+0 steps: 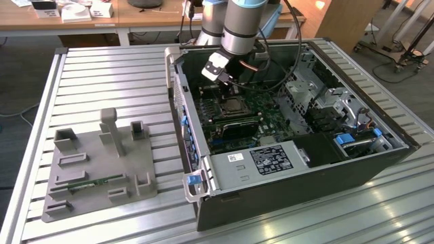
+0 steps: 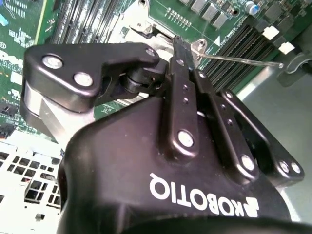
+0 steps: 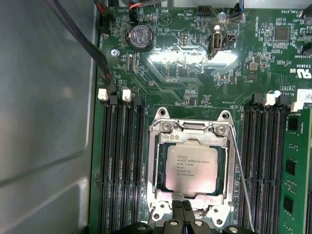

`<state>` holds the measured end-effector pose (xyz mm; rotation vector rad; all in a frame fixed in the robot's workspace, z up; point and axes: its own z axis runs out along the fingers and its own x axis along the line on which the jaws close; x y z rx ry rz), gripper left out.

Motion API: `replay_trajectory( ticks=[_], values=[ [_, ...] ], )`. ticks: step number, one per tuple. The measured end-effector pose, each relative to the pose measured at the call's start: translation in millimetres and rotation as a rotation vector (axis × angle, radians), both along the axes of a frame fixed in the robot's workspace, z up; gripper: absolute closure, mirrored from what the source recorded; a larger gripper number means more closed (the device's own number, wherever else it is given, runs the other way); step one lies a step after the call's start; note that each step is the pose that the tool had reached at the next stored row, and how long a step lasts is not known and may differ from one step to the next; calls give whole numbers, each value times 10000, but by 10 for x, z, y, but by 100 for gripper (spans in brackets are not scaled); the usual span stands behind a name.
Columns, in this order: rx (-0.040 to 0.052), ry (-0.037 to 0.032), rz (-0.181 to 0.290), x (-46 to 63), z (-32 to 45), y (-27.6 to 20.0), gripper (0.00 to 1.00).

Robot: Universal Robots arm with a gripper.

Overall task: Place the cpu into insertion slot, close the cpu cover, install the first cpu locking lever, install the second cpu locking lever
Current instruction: 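Close the cpu cover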

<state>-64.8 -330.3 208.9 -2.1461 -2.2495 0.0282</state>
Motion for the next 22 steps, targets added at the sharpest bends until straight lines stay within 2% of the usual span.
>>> replay_trajectory(
  ticks=[4, 7, 14, 19, 22],
  values=[
    [-14, -29, -2, 30, -1, 0, 90],
    [-80, -28, -2, 59, -2, 0, 90],
    [-83, -35, -1, 221, -9, 1, 90],
    [-83, -130, -3, 237, -2, 2, 90],
    [-81, -160, -2, 237, 42, 2, 90]
  ],
)
